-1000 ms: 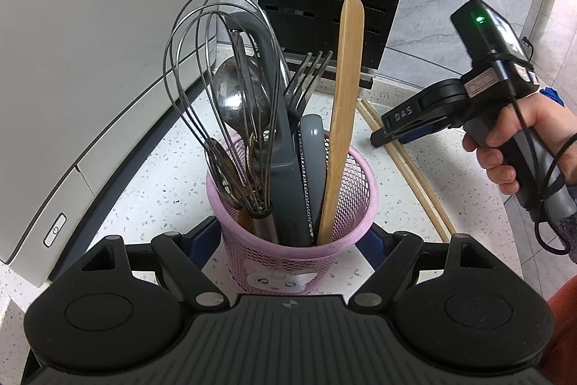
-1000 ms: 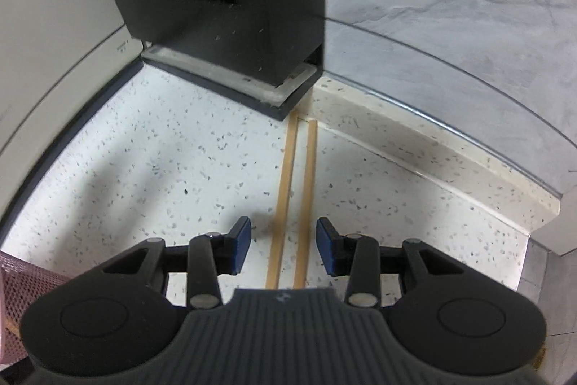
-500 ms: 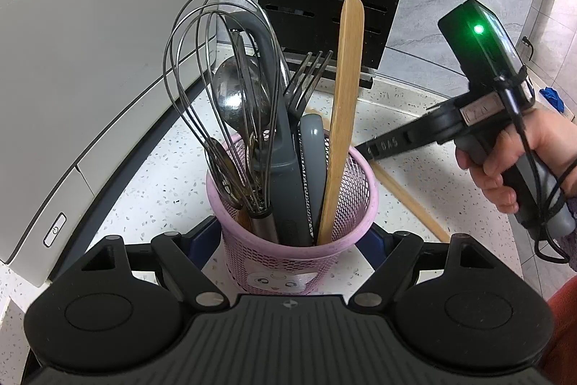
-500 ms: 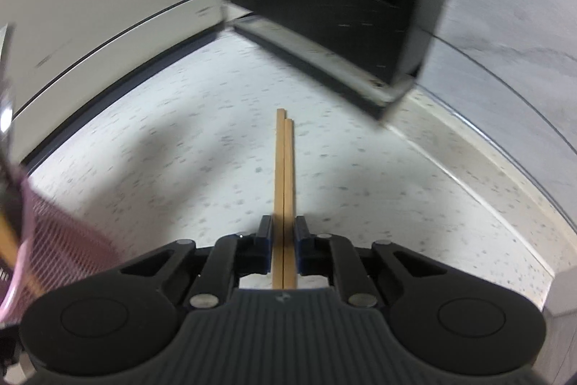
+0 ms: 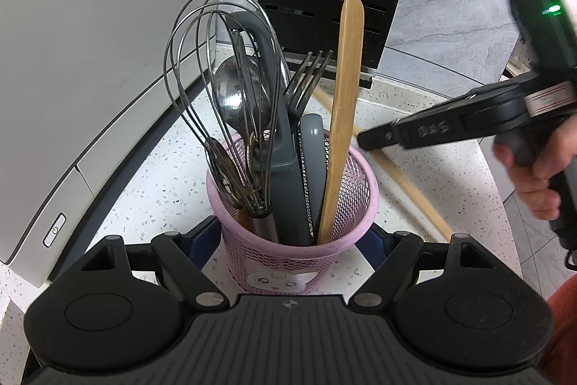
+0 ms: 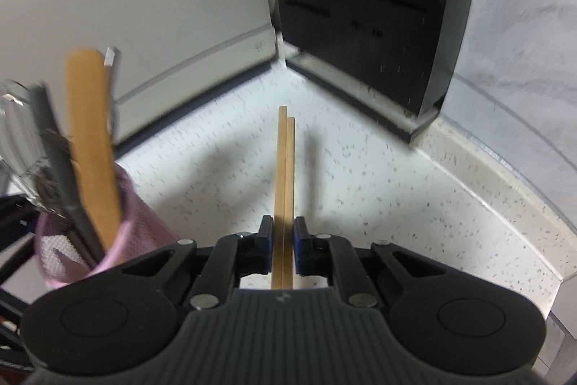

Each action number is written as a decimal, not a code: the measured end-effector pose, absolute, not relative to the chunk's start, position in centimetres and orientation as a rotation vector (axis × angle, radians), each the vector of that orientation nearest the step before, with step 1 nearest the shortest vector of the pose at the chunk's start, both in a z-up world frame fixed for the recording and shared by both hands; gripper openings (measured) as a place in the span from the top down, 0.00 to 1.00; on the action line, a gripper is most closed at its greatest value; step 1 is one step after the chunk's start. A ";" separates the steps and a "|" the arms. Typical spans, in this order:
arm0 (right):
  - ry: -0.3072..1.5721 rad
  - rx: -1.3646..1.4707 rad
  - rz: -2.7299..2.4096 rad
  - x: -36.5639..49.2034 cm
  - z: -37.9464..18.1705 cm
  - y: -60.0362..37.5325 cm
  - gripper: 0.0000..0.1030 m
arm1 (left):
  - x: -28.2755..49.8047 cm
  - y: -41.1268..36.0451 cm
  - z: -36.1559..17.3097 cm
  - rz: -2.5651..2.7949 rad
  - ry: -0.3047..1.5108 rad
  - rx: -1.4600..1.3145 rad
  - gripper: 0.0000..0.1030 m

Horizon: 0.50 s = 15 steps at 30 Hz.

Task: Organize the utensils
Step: 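Move the right gripper to the wooden chopsticks and grasp them, then lift the wooden chopsticks with the right gripper toward the pink cup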

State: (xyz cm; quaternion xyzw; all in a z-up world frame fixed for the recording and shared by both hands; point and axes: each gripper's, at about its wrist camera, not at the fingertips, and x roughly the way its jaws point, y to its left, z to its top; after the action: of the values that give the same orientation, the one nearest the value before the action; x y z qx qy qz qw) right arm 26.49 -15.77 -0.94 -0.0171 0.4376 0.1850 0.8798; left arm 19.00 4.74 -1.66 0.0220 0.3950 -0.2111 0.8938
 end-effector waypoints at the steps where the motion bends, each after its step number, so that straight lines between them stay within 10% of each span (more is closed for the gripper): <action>1: 0.894 -0.029 0.390 26.1 -0.4 -15.9 0.92 | 19.0 4.8 -1.7 -0.438 0.819 0.045 0.10; 15: 0.535 0.075 0.427 21.3 5.8 -16.4 0.92 | 19.0 4.8 -1.6 -0.439 0.819 0.046 0.10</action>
State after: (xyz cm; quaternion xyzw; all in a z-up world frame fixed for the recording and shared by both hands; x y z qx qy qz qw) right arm 21.33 -16.38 5.82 0.0368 0.2621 0.2094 0.9413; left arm 19.00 4.81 -1.64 0.0219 0.3949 -0.2115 0.8938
